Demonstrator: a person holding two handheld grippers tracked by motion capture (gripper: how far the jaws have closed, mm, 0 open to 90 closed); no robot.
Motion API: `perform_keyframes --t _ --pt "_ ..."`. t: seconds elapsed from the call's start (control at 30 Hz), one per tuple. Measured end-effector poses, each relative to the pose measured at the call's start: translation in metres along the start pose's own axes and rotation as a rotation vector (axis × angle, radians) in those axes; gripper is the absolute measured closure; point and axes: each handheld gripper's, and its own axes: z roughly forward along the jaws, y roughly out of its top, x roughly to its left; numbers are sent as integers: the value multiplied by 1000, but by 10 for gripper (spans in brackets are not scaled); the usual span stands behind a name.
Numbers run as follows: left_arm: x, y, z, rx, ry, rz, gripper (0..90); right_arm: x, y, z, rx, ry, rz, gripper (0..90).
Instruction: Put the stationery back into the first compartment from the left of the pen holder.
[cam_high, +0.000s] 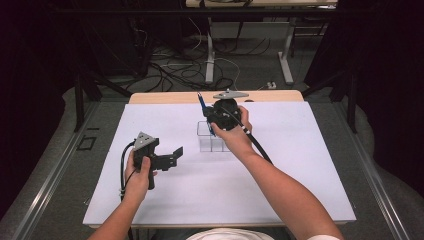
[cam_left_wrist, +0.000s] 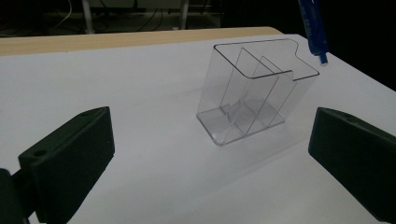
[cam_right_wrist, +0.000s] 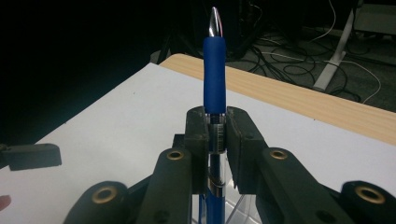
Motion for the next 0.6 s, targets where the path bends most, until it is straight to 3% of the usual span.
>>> perform_keyframes --t 0.6 --pt "2 0 2 3 -4 -10 2 0 1 35 19 -35 0 798"
